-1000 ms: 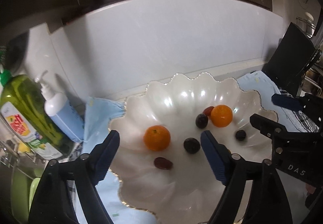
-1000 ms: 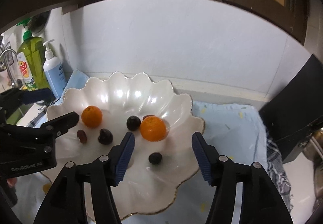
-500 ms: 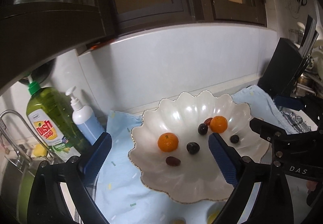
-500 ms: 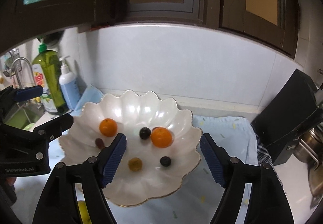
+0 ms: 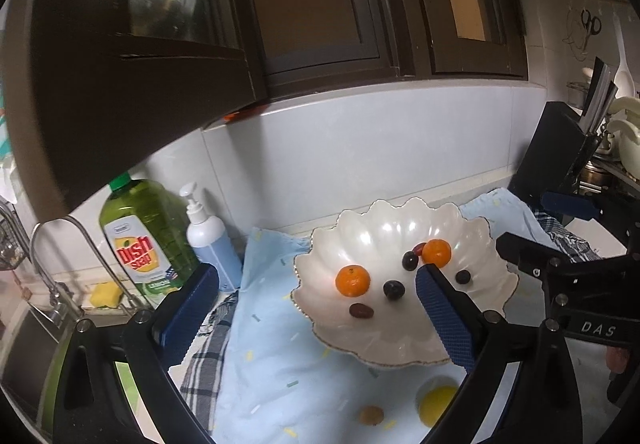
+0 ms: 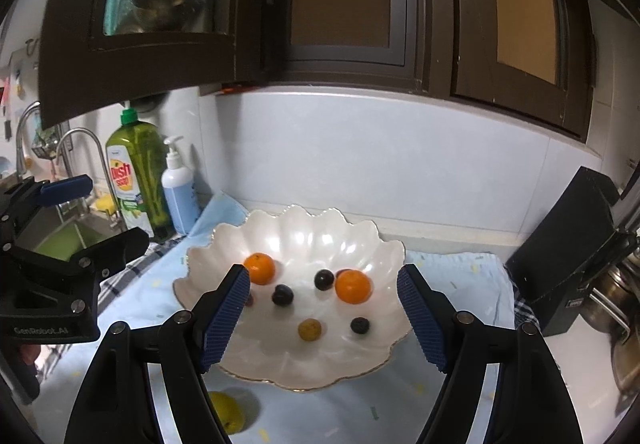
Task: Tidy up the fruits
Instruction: 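Withdraw both open tools from the bowl back over the cloth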
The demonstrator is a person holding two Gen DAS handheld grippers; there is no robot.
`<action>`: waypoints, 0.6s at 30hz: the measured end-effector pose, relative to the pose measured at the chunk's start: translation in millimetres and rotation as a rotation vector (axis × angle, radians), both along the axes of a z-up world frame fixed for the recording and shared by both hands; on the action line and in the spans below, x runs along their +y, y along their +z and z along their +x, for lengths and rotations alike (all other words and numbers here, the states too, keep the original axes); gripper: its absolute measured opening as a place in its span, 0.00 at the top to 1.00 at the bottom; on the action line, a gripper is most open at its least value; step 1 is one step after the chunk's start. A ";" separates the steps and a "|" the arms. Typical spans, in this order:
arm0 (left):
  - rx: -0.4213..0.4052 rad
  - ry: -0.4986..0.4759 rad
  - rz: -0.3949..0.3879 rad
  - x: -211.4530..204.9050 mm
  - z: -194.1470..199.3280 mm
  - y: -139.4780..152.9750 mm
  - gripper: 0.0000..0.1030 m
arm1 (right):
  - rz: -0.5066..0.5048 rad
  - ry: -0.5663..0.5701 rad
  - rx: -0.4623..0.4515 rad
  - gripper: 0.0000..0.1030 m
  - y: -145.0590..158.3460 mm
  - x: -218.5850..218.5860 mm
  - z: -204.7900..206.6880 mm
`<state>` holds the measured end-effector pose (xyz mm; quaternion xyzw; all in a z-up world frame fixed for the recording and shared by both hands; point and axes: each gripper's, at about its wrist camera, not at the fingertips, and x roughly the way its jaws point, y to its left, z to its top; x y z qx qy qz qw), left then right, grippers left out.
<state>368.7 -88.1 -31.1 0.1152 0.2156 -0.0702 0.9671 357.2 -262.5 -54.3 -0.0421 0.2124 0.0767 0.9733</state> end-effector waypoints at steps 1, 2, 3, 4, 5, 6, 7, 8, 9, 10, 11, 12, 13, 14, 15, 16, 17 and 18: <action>-0.003 0.002 0.003 1.2 -2.7 0.7 0.02 | -0.001 0.004 -0.003 0.25 1.0 1.4 -2.1; -0.010 0.006 0.006 3.2 -6.5 1.4 0.02 | -0.001 0.007 -0.006 0.25 1.7 2.4 -3.9; -0.013 0.010 0.006 4.9 -9.6 2.0 0.02 | -0.001 0.012 -0.011 0.25 2.8 4.5 -6.7; -0.013 0.011 0.005 6.3 -12.1 2.5 0.02 | -0.002 0.016 -0.014 0.25 3.4 5.8 -8.6; -0.014 0.012 0.004 7.6 -14.0 3.0 0.02 | -0.002 0.020 -0.017 0.25 4.1 7.5 -10.8; -0.014 0.014 0.002 9.3 -16.2 3.2 0.02 | -0.002 0.025 -0.018 0.25 4.3 8.5 -12.6; -0.015 0.017 0.000 11.0 -18.1 3.2 0.02 | -0.002 0.032 -0.018 0.25 4.5 10.2 -15.2; -0.017 0.021 -0.003 12.8 -20.4 3.2 0.02 | 0.000 0.039 -0.019 0.25 4.6 12.2 -17.9; -0.020 0.024 -0.007 15.2 -23.1 3.1 0.02 | 0.001 0.046 -0.019 0.25 4.5 13.9 -20.4; -0.019 0.026 -0.009 17.2 -25.2 2.7 0.02 | -0.001 0.053 -0.018 0.25 4.2 15.7 -22.4; -0.018 0.027 -0.008 18.2 -27.0 2.5 0.02 | -0.006 0.059 -0.017 0.25 3.7 18.2 -24.7; -0.018 0.030 -0.007 20.5 -29.7 1.7 0.02 | -0.010 0.065 -0.017 0.25 3.4 20.2 -26.9; -0.018 0.032 -0.004 22.1 -32.3 0.9 0.02 | -0.013 0.069 -0.016 0.25 2.6 21.8 -28.4; -0.016 0.031 0.002 22.9 -35.0 0.0 0.02 | -0.016 0.075 -0.015 0.25 1.7 23.9 -30.5; -0.013 0.030 0.009 23.7 -37.0 -1.4 0.02 | -0.017 0.079 -0.013 0.25 0.9 25.4 -32.6; -0.012 0.031 0.015 24.6 -39.6 -2.9 0.02 | -0.016 0.083 -0.010 0.25 -0.2 26.5 -33.9; -0.011 0.030 0.019 25.7 -41.6 -4.0 0.02 | -0.014 0.088 -0.005 0.25 -1.7 27.9 -35.5; -0.008 0.027 0.026 27.1 -44.4 -6.2 0.02 | -0.011 0.092 0.000 0.25 -3.4 29.2 -37.0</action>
